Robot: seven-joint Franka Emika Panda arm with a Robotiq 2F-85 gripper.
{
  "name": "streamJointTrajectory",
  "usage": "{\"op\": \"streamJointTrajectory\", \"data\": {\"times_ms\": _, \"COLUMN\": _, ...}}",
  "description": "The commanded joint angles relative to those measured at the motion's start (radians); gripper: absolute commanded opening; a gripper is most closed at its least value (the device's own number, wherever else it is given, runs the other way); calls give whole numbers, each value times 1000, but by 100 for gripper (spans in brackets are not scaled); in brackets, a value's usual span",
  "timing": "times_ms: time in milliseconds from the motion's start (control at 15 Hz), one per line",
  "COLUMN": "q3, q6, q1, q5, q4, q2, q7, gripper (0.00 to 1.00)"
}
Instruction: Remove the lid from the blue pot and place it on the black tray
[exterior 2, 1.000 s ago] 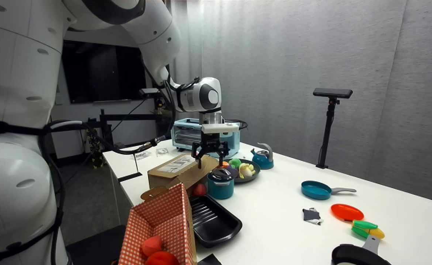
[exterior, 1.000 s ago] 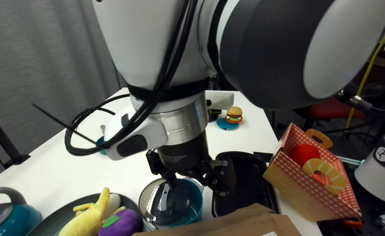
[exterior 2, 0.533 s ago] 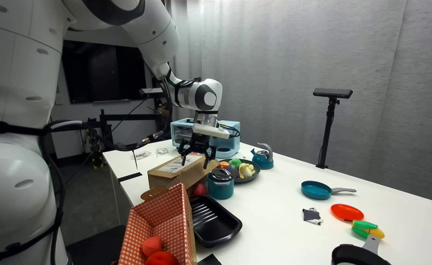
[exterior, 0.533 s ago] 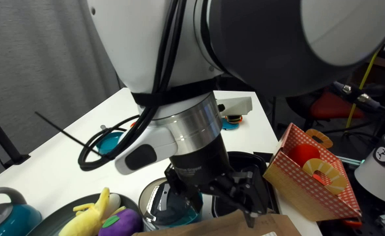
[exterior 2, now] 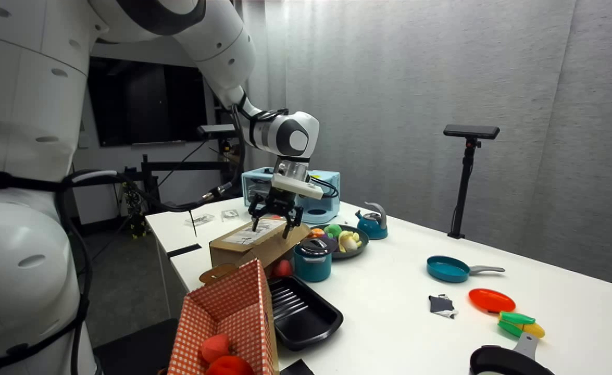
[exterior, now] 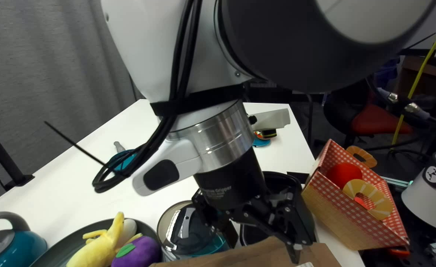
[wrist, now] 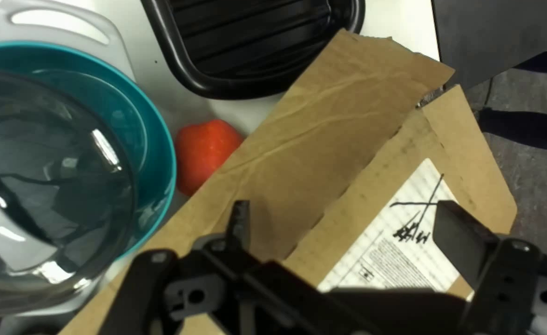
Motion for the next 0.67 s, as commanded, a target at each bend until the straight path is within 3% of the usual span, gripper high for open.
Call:
{"op": "streamJointTrajectory", "data": {"times_ms": 0, "q3": -20, "q6": 36, "q1": 11, "q5": -113, "q4": 6, "q2": -8, "q7": 101, "gripper": 100}}
{"op": "streamJointTrajectory", "data": {"times_ms": 600, "q3": -28, "q6": 130, "q1": 13, "q5": -306, "q4": -2, "q2": -9, "q7": 262, "gripper": 100}}
